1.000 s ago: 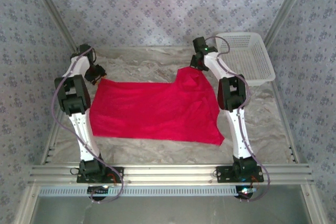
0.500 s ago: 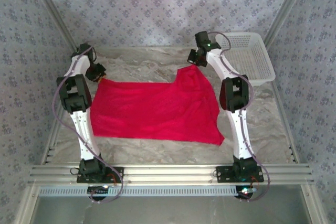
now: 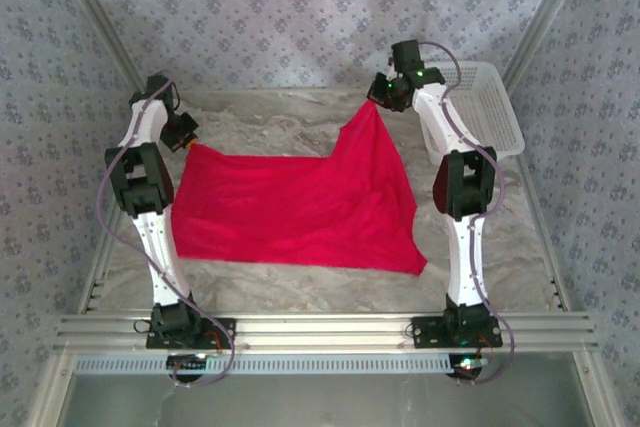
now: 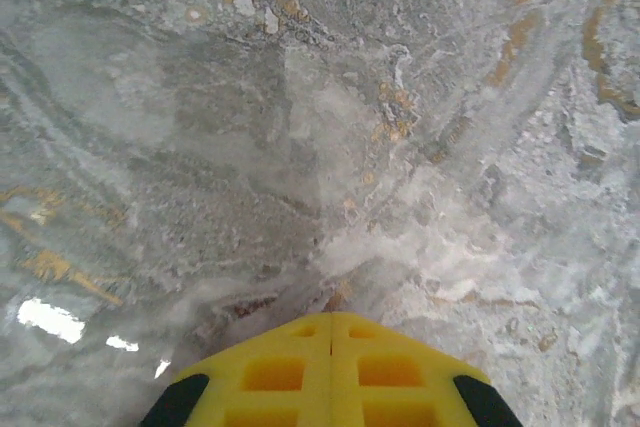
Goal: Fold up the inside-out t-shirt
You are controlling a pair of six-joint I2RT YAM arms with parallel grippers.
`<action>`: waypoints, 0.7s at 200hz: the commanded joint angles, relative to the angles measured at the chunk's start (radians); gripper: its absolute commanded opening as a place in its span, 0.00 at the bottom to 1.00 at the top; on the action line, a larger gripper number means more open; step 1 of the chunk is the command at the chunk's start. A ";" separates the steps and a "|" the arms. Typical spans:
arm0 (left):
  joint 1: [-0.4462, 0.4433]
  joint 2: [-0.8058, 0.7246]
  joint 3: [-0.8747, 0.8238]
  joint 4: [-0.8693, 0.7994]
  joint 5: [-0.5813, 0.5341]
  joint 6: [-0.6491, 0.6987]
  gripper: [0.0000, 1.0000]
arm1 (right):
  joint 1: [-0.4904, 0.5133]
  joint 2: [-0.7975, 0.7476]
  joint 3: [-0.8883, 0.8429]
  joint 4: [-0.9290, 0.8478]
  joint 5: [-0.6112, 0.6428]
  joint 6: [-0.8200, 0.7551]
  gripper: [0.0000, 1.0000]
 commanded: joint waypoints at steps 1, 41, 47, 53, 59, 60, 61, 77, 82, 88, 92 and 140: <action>-0.002 -0.129 -0.066 -0.009 0.007 0.000 0.00 | -0.005 -0.108 -0.089 0.030 -0.044 -0.035 0.00; 0.010 -0.308 -0.292 0.066 0.002 -0.005 0.00 | -0.006 -0.296 -0.341 0.069 -0.056 -0.083 0.00; 0.013 -0.338 -0.333 0.077 0.000 -0.007 0.00 | -0.006 -0.334 -0.395 0.084 -0.054 -0.083 0.00; 0.018 -0.368 -0.370 0.092 0.000 -0.009 0.00 | -0.006 -0.371 -0.446 0.101 -0.051 -0.082 0.00; 0.025 -0.398 -0.411 0.106 0.001 -0.013 0.00 | -0.006 -0.409 -0.497 0.116 -0.049 -0.083 0.00; 0.026 -0.402 -0.416 0.108 0.001 -0.014 0.00 | -0.005 -0.418 -0.506 0.117 -0.049 -0.083 0.00; 0.027 -0.406 -0.422 0.111 0.001 -0.015 0.00 | -0.006 -0.426 -0.515 0.117 -0.049 -0.082 0.00; 0.046 -0.478 -0.512 0.139 0.010 -0.024 0.00 | -0.006 -0.527 -0.637 0.151 -0.038 -0.086 0.00; 0.053 -0.498 -0.538 0.145 0.011 -0.026 0.00 | -0.005 -0.558 -0.671 0.156 -0.031 -0.089 0.00; 0.058 -0.523 -0.566 0.153 0.013 -0.028 0.00 | -0.004 -0.593 -0.713 0.161 -0.025 -0.091 0.00; 0.062 -0.540 -0.583 0.156 0.013 -0.029 0.00 | -0.004 -0.612 -0.740 0.163 -0.020 -0.090 0.00; 0.108 -0.703 -0.738 0.152 -0.015 -0.022 0.00 | -0.001 -0.857 -1.019 0.154 0.000 -0.076 0.00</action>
